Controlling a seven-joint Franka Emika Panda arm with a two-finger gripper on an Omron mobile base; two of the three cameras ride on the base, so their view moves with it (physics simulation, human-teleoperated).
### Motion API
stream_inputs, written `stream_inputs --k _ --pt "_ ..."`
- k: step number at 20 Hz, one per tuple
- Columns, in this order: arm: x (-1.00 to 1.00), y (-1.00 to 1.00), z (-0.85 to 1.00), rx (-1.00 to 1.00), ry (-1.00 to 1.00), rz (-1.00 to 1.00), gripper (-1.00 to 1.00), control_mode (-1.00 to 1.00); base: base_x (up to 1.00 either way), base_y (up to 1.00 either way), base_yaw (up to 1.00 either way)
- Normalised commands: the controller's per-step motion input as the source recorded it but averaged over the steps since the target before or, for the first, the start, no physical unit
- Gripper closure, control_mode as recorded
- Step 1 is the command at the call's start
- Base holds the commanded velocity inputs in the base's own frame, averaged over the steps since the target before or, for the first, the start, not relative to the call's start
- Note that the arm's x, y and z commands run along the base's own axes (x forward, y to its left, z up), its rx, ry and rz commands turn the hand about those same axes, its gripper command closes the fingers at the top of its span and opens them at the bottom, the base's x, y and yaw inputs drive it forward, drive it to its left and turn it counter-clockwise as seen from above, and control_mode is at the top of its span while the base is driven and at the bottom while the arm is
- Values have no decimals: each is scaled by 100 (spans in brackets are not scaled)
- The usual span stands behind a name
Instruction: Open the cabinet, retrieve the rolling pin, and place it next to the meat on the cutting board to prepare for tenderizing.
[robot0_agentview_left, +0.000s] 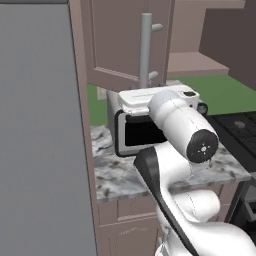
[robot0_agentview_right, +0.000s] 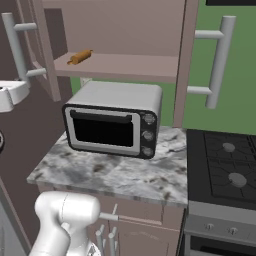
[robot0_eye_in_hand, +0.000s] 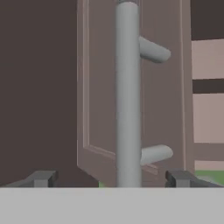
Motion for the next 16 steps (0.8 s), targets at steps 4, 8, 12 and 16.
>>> stream_inputs --k 4,8,12,16 --pt "-52 -22 7 12 0 6 -100 -100 0 0 0" --pt "-54 -40 15 13 0 7 -100 -100 0 0 0" --pt "-51 -53 16 14 0 9 -100 -100 0 0 0" --pt "-47 -63 16 14 0 8 -100 -100 0 0 0"
